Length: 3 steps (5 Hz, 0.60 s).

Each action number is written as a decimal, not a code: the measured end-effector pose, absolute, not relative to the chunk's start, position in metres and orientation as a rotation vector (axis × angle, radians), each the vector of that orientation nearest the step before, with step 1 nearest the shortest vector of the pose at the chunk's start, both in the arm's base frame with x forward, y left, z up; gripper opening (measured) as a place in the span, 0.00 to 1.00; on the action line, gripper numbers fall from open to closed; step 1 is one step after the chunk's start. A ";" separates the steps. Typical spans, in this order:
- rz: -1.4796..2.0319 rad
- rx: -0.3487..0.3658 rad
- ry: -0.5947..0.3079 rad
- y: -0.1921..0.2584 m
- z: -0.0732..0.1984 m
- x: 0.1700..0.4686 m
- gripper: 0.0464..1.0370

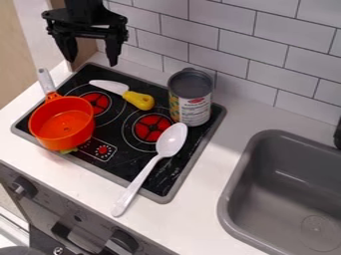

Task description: Put the spoon on the orange pot

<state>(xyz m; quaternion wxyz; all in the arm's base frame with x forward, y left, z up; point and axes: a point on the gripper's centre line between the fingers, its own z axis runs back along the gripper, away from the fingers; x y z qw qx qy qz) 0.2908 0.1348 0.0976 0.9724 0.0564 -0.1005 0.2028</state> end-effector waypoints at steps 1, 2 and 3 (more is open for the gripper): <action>0.401 0.100 -0.169 0.132 0.088 0.287 0.96; 0.261 0.055 -0.146 0.114 0.086 0.269 0.96; 0.119 0.001 -0.129 0.099 0.085 0.255 0.96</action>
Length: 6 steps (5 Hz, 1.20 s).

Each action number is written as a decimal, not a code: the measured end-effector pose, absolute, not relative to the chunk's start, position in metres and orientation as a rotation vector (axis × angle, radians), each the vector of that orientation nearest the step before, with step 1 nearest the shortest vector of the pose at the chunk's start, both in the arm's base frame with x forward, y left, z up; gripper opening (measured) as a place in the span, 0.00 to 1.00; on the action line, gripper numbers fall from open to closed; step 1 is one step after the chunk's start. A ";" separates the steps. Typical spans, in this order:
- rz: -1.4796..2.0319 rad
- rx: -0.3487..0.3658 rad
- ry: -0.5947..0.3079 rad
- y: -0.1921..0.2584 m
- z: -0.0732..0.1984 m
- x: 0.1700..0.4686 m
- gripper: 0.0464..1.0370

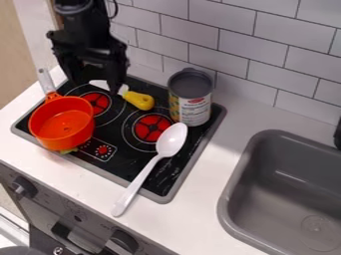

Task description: Put the spoon on the orange pot

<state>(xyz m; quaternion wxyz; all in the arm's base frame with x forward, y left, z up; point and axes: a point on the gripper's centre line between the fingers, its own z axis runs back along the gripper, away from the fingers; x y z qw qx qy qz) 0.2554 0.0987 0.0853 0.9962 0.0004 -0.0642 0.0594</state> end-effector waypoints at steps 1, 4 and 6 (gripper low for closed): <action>-0.020 -0.036 -0.108 0.080 0.070 0.247 0.96; -0.135 -0.053 -0.033 0.034 0.018 0.227 0.96; -0.112 -0.012 -0.062 0.026 0.000 0.228 0.96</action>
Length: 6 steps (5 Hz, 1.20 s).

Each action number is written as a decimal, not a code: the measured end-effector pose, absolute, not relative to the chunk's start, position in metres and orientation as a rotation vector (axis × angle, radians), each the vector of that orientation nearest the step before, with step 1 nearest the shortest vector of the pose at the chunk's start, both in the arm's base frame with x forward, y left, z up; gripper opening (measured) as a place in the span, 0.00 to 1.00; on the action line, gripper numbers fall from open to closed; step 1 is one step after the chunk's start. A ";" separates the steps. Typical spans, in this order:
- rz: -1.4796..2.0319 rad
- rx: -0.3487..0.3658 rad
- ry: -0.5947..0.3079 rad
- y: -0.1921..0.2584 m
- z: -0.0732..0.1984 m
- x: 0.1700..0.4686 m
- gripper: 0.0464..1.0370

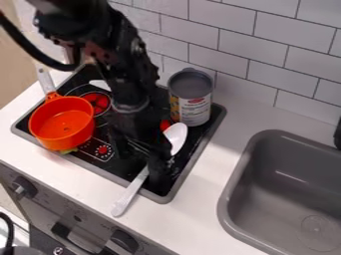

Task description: Put the spoon on the orange pot

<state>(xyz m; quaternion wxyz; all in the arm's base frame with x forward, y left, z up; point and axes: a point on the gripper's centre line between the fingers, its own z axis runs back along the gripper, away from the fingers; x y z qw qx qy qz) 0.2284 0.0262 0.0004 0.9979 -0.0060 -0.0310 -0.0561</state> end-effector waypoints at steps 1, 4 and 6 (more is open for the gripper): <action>-0.118 -0.042 -0.013 0.024 -0.010 0.225 0.96; -0.098 -0.085 -0.015 0.030 -0.014 0.229 0.39; -0.142 -0.109 0.001 0.018 -0.011 0.216 0.09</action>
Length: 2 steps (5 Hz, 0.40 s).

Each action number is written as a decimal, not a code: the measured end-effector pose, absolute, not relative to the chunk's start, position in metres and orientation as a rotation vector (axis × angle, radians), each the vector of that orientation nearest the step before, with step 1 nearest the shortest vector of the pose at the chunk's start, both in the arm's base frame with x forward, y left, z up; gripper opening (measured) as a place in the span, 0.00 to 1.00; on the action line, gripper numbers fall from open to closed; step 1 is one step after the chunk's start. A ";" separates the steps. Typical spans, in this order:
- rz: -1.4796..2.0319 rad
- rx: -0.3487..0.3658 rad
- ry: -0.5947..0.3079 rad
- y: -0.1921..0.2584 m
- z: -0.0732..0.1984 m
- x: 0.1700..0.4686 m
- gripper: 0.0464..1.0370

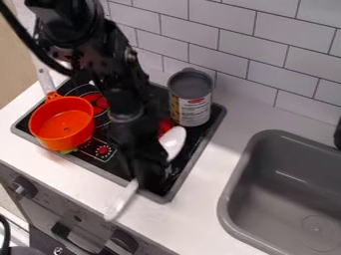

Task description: Put the spoon on the orange pot

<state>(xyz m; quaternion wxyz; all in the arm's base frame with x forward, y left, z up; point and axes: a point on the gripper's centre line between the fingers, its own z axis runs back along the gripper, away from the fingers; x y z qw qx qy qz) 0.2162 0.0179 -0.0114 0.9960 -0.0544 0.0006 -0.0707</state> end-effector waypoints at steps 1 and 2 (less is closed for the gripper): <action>-0.110 -0.132 0.038 0.019 0.006 0.210 0.08; -0.052 -0.135 0.051 0.035 0.032 0.207 0.08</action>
